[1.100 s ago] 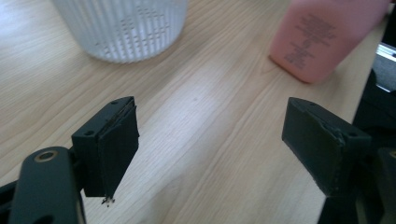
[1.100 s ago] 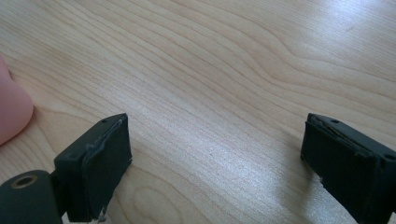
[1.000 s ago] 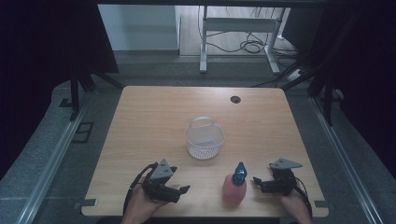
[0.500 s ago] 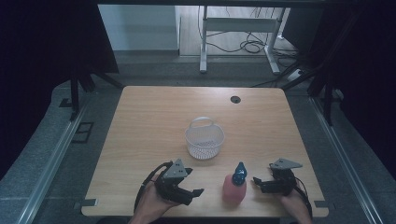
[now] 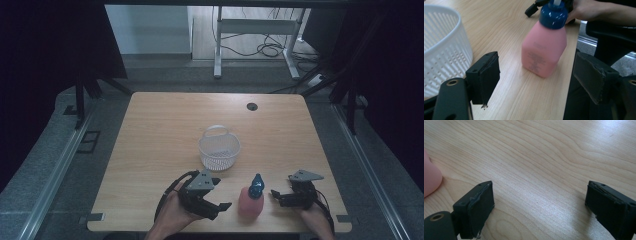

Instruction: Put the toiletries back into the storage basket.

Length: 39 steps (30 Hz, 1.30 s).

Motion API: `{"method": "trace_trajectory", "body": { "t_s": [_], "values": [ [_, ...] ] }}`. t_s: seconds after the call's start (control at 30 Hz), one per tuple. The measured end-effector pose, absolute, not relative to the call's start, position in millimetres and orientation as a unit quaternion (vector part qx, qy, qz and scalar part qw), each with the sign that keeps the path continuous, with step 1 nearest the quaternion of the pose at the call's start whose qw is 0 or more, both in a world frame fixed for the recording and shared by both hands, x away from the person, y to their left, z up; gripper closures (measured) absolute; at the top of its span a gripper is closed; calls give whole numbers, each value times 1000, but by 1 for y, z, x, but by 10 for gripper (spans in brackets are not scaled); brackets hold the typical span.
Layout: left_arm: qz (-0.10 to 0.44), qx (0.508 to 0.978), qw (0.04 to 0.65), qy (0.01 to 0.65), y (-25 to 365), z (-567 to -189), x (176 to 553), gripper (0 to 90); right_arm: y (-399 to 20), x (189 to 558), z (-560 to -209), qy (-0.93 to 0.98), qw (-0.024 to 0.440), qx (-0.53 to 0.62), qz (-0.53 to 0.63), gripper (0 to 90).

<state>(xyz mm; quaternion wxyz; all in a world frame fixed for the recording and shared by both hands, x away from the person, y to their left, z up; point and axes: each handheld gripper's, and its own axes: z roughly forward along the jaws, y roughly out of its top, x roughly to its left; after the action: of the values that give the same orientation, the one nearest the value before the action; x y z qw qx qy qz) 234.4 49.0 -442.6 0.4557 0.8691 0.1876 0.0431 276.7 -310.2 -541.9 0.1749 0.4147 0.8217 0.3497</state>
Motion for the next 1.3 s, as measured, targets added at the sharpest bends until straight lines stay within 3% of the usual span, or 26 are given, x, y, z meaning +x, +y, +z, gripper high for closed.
{"method": "trace_trajectory", "body": {
  "t_s": [1.0,1.3],
  "values": [
    [39,884,451,115,-10,-428,240,236,-310,277,-542,822,175,414,349,82],
    [35,885,449,121,-27,-436,248,289,-310,277,-542,822,175,413,350,82]
  ]
}}
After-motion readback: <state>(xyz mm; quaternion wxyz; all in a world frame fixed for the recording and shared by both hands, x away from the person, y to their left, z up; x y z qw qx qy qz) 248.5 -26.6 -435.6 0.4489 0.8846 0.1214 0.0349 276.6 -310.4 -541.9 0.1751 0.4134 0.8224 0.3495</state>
